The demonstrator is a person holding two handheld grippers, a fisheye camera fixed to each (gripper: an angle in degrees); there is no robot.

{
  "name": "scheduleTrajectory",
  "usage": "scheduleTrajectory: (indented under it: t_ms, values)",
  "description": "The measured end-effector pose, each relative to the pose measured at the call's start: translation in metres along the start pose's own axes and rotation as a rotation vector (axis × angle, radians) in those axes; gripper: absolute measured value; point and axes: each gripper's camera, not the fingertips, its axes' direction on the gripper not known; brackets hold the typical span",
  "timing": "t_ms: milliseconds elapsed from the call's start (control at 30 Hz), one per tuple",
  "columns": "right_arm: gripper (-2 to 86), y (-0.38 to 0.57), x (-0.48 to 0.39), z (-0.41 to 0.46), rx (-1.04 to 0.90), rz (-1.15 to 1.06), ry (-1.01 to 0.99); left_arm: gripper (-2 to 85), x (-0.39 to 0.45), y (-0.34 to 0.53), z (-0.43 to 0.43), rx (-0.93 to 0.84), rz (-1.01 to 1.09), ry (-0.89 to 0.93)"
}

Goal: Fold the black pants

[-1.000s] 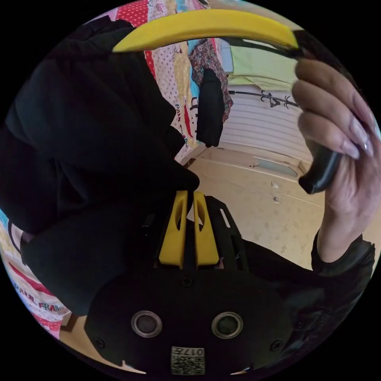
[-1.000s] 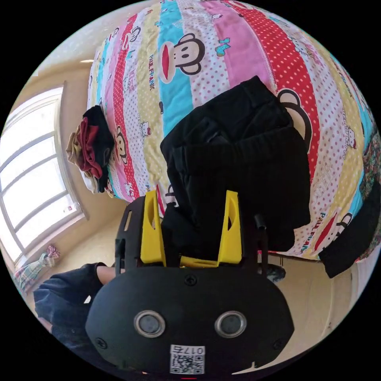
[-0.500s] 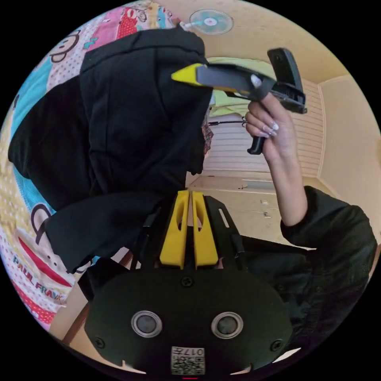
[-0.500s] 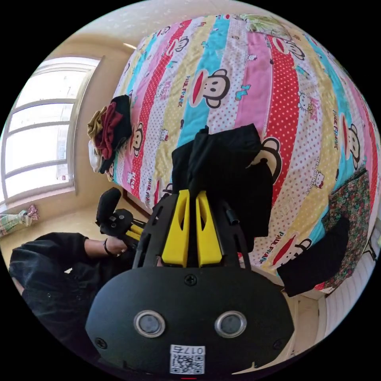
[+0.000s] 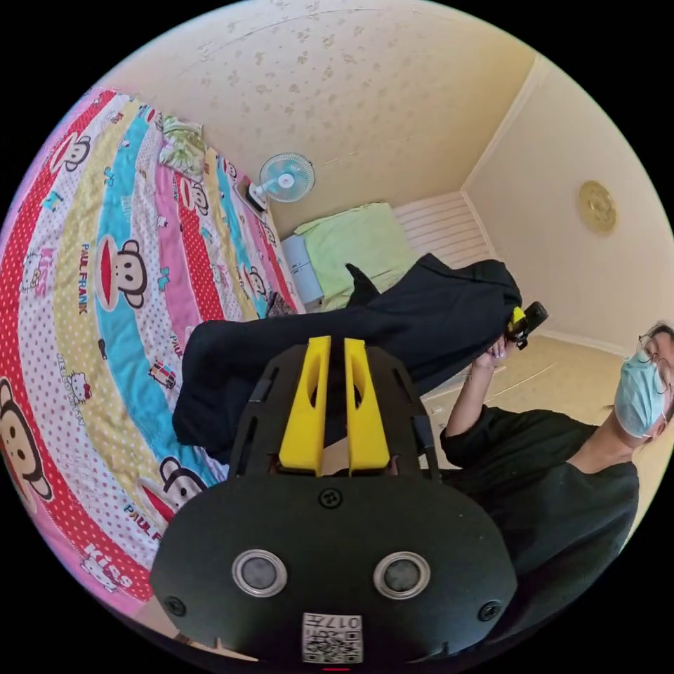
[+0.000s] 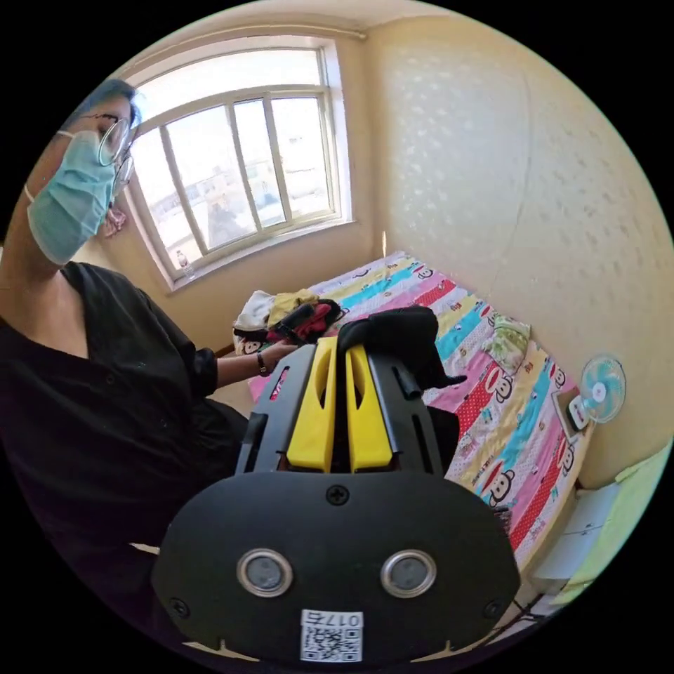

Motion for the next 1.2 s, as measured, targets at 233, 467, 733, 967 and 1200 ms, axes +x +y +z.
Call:
scheduleTrajectory:
  t_ms: [233, 467, 733, 967, 1200]
  values:
    - [1.3, -0.067, -0.135, -0.095, 0.182, -0.254, -0.077, 10.9, 0.049, -0.022, 0.009, -0.127, 0.15, 0.343]
    - [1.2, -0.1, -0.221, -0.164, 0.382, -0.426, -0.236, 11.2, 0.053, -0.014, -0.024, -0.114, 0.135, 0.52]
    - [1.1, -0.118, -0.279, -0.196, 0.605, -0.459, -0.341, 17.2, 0.038, 0.041, 0.011, -0.293, 0.085, 0.695]
    - [1.1, -0.16, -0.318, -0.188, 0.707, -0.602, -0.557, 17.4, 0.026, 0.077, 0.113, -0.546, -0.163, 1.084]
    - [1.2, -0.208, -0.344, -0.166, 0.632, -0.665, -0.6, 14.7, 0.122, 0.124, 0.156, -0.86, -0.253, 1.645]
